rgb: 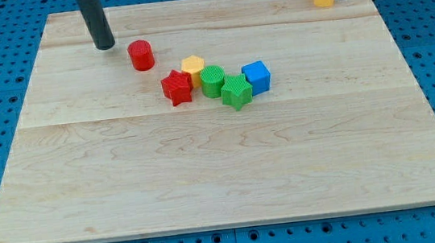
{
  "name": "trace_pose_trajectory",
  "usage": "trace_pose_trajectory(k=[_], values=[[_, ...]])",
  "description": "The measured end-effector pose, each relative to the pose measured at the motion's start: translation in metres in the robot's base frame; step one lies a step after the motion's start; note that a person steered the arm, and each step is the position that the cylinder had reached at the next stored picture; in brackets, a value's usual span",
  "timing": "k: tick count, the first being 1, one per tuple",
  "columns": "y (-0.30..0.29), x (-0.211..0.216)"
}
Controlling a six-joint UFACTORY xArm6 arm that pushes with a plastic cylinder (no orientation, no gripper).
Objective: Slide the red circle down a bit
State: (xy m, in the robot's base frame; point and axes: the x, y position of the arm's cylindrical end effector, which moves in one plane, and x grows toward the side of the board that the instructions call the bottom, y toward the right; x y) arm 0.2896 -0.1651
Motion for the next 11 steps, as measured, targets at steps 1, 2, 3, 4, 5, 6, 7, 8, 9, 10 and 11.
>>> trace_pose_trajectory(k=[1,2,3,4,5,6,7,8,9,10,11], values=[[0.021,0.002],[0.040,0.004],[0.049,0.015],[0.044,0.018],[0.044,0.022],[0.046,0.026],[0.053,0.028],[0.067,0.033],[0.077,0.041],[0.087,0.055],[0.088,0.055]])
